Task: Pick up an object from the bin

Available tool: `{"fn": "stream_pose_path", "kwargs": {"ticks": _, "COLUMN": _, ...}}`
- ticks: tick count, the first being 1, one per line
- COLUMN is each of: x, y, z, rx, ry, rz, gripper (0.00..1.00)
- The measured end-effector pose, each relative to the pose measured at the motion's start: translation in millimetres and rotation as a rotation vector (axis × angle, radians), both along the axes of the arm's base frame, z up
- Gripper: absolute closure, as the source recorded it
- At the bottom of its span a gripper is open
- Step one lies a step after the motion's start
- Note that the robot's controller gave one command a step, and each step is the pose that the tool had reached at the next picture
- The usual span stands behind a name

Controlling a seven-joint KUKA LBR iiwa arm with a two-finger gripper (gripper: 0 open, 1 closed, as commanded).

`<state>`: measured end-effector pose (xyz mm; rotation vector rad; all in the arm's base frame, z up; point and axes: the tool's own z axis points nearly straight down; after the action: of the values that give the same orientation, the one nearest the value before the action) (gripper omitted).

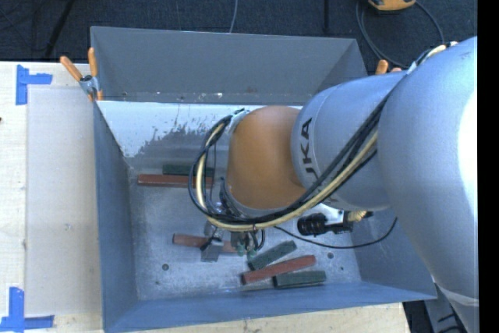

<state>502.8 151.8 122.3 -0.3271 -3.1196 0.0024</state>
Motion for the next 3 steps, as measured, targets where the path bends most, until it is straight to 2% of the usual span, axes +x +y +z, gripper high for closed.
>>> {"fn": "stream_pose_path", "kwargs": {"ticks": 1, "x": 0.7, "y": 0, "z": 15, "rx": 0.002, "ry": -0.005, "rz": 0.000, "gripper": 1.00}}
{"fn": "stream_pose_path", "kwargs": {"ticks": 3, "x": 0.7, "y": 0, "z": 36, "rx": 0.002, "ry": -0.004, "rz": 0.001, "gripper": 1.00}}
